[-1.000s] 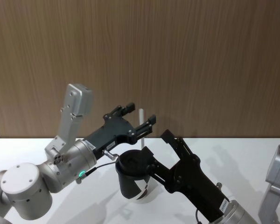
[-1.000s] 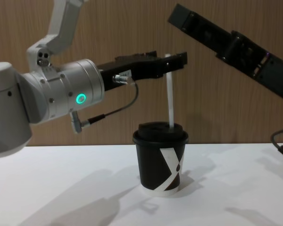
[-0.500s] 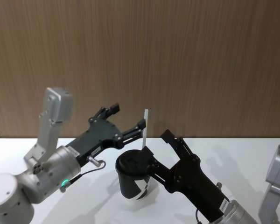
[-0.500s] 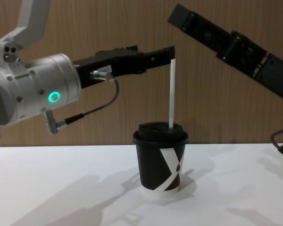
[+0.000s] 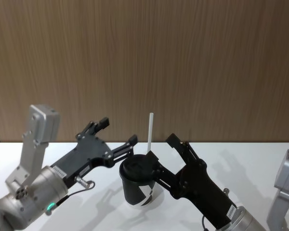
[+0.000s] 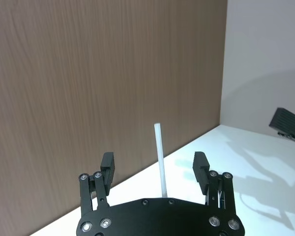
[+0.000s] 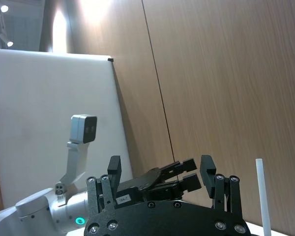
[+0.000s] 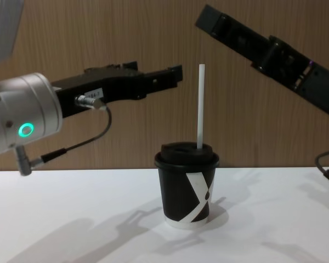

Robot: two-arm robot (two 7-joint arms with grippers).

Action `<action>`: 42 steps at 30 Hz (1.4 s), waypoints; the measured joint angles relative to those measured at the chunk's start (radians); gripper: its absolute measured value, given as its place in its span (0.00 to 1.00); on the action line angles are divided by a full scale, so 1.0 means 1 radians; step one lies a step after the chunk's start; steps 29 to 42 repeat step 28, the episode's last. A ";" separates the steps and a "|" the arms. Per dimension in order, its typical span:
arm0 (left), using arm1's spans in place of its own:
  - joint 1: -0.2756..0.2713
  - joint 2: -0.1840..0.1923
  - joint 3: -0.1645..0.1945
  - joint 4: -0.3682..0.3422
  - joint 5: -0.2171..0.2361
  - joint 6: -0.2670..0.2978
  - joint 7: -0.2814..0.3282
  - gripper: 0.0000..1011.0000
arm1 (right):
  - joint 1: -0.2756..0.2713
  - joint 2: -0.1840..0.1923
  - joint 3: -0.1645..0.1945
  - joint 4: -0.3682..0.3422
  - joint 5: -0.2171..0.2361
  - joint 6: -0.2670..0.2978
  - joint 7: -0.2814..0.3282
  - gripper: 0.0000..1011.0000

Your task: Pick up the straw with one hand, pass it to the other hand, and insert it into the cup.

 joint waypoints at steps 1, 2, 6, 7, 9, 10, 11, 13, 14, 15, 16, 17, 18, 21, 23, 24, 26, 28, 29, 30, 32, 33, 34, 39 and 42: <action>0.006 0.002 -0.002 -0.005 0.002 0.000 0.002 0.99 | 0.000 0.000 0.000 0.000 -0.001 0.000 -0.001 0.99; 0.011 0.005 -0.003 -0.010 0.003 0.000 0.004 0.99 | 0.000 0.001 -0.001 -0.001 -0.002 0.000 -0.002 0.99; 0.038 0.015 -0.009 -0.032 0.010 0.002 0.014 0.99 | 0.000 0.009 -0.001 -0.006 -0.017 0.001 -0.015 0.99; 0.047 0.019 -0.012 -0.041 0.013 0.002 0.017 0.99 | 0.001 0.013 -0.001 -0.009 -0.026 0.002 -0.022 0.99; 0.061 0.023 -0.015 -0.052 0.016 0.003 0.020 0.99 | 0.001 0.018 -0.001 -0.014 -0.038 0.005 -0.030 0.99; 0.063 0.024 -0.015 -0.054 0.017 0.003 0.021 0.99 | 0.001 0.022 -0.001 -0.017 -0.049 0.008 -0.037 0.99; 0.068 0.026 -0.017 -0.058 0.018 0.003 0.022 0.99 | 0.001 0.025 -0.001 -0.020 -0.057 0.011 -0.042 0.99; 0.078 0.029 -0.019 -0.067 0.021 0.004 0.023 0.99 | 0.001 0.030 -0.001 -0.024 -0.069 0.015 -0.050 0.99; 0.082 0.030 -0.020 -0.070 0.021 0.004 0.024 0.99 | 0.000 0.037 0.000 -0.029 -0.082 0.019 -0.058 0.99; 0.088 0.031 -0.022 -0.075 0.023 0.004 0.024 0.99 | 0.000 0.040 0.000 -0.031 -0.088 0.022 -0.062 0.99; 0.090 0.032 -0.023 -0.077 0.024 0.004 0.025 0.99 | 0.000 0.043 0.000 -0.033 -0.095 0.025 -0.066 0.99; 0.093 0.033 -0.023 -0.080 0.025 0.004 0.025 0.99 | -0.001 0.050 0.001 -0.039 -0.111 0.031 -0.075 0.99; 0.095 0.033 -0.024 -0.082 0.025 0.004 0.026 0.99 | -0.001 0.053 0.001 -0.042 -0.121 0.035 -0.080 0.99; 0.105 0.035 -0.028 -0.090 0.028 0.004 0.027 0.99 | -0.004 0.067 0.002 -0.053 -0.148 0.048 -0.096 0.99; 0.111 0.036 -0.030 -0.095 0.031 0.004 0.027 0.99 | -0.007 0.075 0.003 -0.060 -0.162 0.054 -0.104 0.99; 0.112 0.036 -0.030 -0.097 0.032 0.004 0.027 0.99 | -0.009 0.081 0.004 -0.065 -0.175 0.059 -0.112 0.99; 0.117 0.036 -0.032 -0.101 0.035 0.003 0.027 0.99 | -0.012 0.087 0.005 -0.070 -0.187 0.064 -0.118 0.99; 0.121 0.036 -0.033 -0.105 0.037 0.002 0.026 0.99 | -0.015 0.094 0.006 -0.076 -0.202 0.071 -0.126 0.99; 0.121 0.036 -0.033 -0.105 0.037 0.002 0.026 0.99 | -0.015 0.094 0.006 -0.076 -0.202 0.071 -0.126 0.99; 0.121 0.036 -0.033 -0.105 0.037 0.002 0.026 0.99 | -0.015 0.094 0.006 -0.076 -0.202 0.071 -0.126 0.99; 0.121 0.036 -0.033 -0.105 0.037 0.002 0.026 0.99 | -0.015 0.094 0.006 -0.076 -0.202 0.071 -0.126 0.99; 0.121 0.036 -0.033 -0.105 0.037 0.002 0.026 0.99 | -0.015 0.094 0.006 -0.076 -0.202 0.071 -0.126 0.99; 0.121 0.036 -0.033 -0.105 0.037 0.002 0.026 0.99 | -0.015 0.094 0.006 -0.076 -0.202 0.071 -0.126 0.99; 0.121 0.036 -0.033 -0.105 0.037 0.002 0.026 0.99 | -0.015 0.094 0.006 -0.076 -0.202 0.071 -0.126 0.99; 0.121 0.036 -0.033 -0.105 0.037 0.002 0.026 0.99 | -0.015 0.094 0.006 -0.076 -0.202 0.071 -0.126 0.99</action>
